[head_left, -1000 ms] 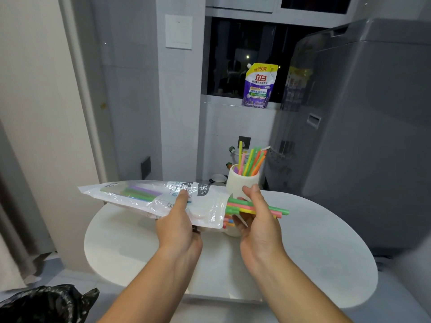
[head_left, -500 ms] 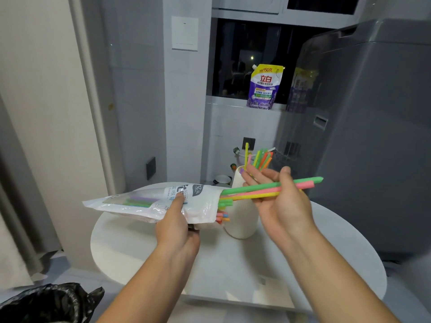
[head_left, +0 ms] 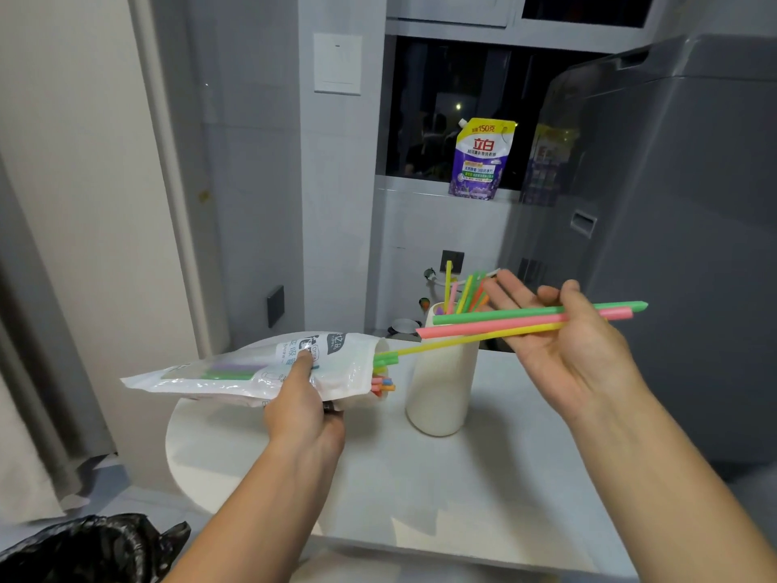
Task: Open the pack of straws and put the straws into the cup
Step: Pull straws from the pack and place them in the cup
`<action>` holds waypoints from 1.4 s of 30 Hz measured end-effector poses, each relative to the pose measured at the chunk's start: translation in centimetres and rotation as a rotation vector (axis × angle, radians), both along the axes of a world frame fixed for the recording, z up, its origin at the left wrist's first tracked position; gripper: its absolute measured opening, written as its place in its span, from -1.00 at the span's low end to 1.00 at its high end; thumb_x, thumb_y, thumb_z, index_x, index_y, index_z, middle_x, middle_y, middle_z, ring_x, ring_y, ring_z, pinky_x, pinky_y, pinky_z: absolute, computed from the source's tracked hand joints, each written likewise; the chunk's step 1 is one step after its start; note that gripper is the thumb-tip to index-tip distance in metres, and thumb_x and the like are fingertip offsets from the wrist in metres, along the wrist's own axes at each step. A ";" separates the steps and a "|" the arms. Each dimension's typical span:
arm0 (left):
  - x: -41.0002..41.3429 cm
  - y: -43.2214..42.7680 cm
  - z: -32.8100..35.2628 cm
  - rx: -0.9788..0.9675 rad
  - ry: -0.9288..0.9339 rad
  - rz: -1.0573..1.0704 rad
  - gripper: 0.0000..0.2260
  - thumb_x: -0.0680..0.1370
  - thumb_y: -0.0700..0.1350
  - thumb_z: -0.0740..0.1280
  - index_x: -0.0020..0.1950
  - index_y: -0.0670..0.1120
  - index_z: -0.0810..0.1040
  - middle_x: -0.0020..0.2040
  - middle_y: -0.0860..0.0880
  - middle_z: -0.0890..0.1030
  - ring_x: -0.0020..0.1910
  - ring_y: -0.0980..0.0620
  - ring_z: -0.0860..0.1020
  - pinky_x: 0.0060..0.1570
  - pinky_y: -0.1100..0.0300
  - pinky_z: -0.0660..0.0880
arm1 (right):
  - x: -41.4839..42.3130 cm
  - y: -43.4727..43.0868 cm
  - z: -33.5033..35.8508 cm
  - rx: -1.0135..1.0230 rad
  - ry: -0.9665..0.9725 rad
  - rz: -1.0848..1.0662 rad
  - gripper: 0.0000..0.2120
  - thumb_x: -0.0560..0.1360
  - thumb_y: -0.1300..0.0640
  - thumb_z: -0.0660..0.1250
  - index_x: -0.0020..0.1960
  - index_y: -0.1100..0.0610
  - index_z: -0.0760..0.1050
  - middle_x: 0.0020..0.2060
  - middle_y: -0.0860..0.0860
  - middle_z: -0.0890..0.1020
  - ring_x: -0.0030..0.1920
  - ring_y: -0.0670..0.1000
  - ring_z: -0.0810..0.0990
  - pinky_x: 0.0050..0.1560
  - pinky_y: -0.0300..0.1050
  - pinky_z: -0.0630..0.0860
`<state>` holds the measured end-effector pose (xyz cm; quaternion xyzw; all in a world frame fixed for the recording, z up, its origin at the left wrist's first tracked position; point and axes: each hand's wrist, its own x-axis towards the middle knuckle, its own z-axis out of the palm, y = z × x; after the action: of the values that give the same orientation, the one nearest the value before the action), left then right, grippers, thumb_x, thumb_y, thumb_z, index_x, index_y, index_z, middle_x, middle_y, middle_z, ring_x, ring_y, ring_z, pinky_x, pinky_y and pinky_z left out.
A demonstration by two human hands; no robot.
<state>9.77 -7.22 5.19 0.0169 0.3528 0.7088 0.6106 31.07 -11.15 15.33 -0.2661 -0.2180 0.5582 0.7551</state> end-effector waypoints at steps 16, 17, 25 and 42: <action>1.3 0.4 -1.1 0.006 0.007 -0.065 -0.59 0.66 -0.19 0.42 0.51 -0.18 0.49 0.32 -0.19 0.69 0.29 -0.27 0.68 0.15 -0.22 0.68 | 4.1 -0.3 5.1 0.110 -0.154 -0.303 -0.65 0.71 -0.01 0.06 -0.17 0.15 0.35 -0.07 0.27 0.74 -0.03 0.24 0.74 0.07 0.22 0.62; 1.4 0.4 -1.2 0.011 0.008 -0.069 -0.58 0.66 -0.18 0.41 0.51 -0.18 0.49 0.34 -0.20 0.69 0.30 -0.29 0.67 0.25 -0.25 0.63 | 4.0 -0.4 5.3 0.111 -0.168 -0.309 -0.65 0.71 -0.01 0.06 -0.17 0.15 0.35 -0.07 0.27 0.74 -0.03 0.23 0.74 0.08 0.22 0.62; 1.9 0.0 -1.1 0.016 0.032 -0.144 -0.59 0.68 -0.14 0.38 0.52 -0.21 0.47 0.34 -0.27 0.67 0.31 -0.38 0.64 0.17 -0.35 0.64 | 3.9 -0.7 6.1 0.084 -0.385 -0.407 -0.66 0.70 -0.02 0.09 -0.18 0.13 0.35 -0.08 0.19 0.76 -0.05 0.17 0.75 0.18 0.18 0.59; 2.0 -0.2 -1.0 0.014 0.031 -0.138 -0.59 0.68 -0.16 0.39 0.52 -0.18 0.47 0.33 -0.26 0.68 0.29 -0.42 0.64 0.18 -0.43 0.60 | 1.1 2.3 6.6 -0.031 -0.828 -0.291 -0.61 0.70 -0.05 0.10 -0.16 0.16 0.45 -0.14 0.09 0.77 -0.09 0.03 0.76 0.18 0.10 0.59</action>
<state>11.75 -7.39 4.21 0.0565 0.3553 0.6671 0.6524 32.21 -8.83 21.92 -0.5063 -0.4542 0.2956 0.6708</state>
